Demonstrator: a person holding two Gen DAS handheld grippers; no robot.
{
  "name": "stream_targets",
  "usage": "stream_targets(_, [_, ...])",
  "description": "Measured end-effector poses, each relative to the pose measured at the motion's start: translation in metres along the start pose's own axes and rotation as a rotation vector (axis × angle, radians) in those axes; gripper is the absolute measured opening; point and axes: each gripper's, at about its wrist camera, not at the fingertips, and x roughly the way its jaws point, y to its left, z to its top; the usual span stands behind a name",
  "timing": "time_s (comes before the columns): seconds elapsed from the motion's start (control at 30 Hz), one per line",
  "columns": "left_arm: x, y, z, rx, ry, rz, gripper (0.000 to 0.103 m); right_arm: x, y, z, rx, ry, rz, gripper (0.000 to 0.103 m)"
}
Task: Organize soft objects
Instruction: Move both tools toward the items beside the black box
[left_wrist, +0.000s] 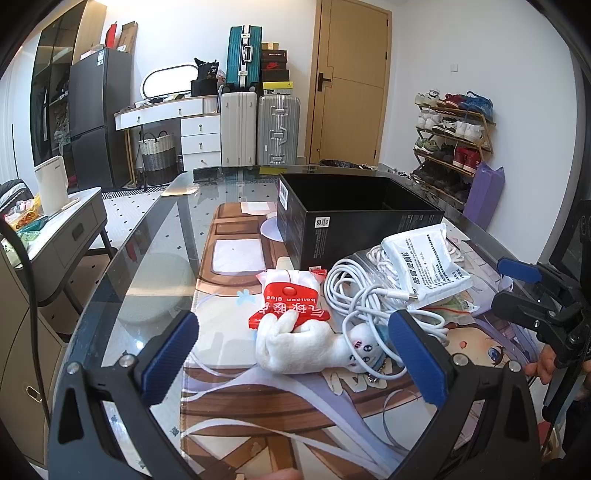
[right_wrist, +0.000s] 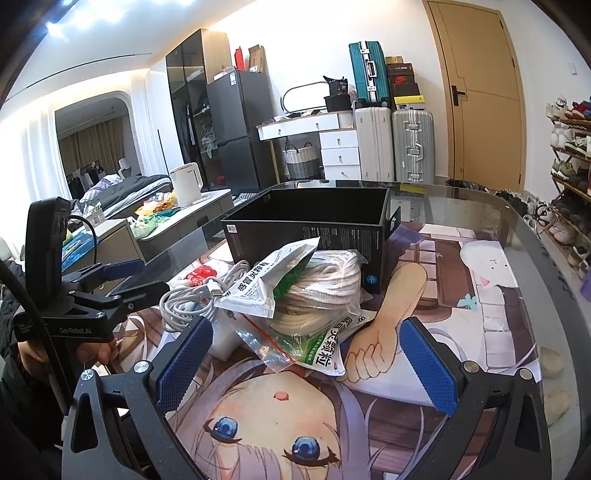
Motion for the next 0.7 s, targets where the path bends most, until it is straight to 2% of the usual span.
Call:
stream_targets(0.37, [0.008, -0.001, -0.003, -0.004, 0.007, 0.006, 0.103, 0.005, 0.0, 0.005, -0.013, 0.022, -0.023, 0.103])
stream_targets(0.53, [0.007, 0.012, -0.002, -0.018, 0.013, 0.012, 0.103, 0.007, -0.001, 0.007, -0.011, 0.029, -0.041, 0.103])
stream_targets(0.7, [0.012, 0.022, 0.004, -0.063, 0.075, 0.014, 0.103, 0.008, -0.002, 0.011, -0.017, 0.042, -0.056, 0.103])
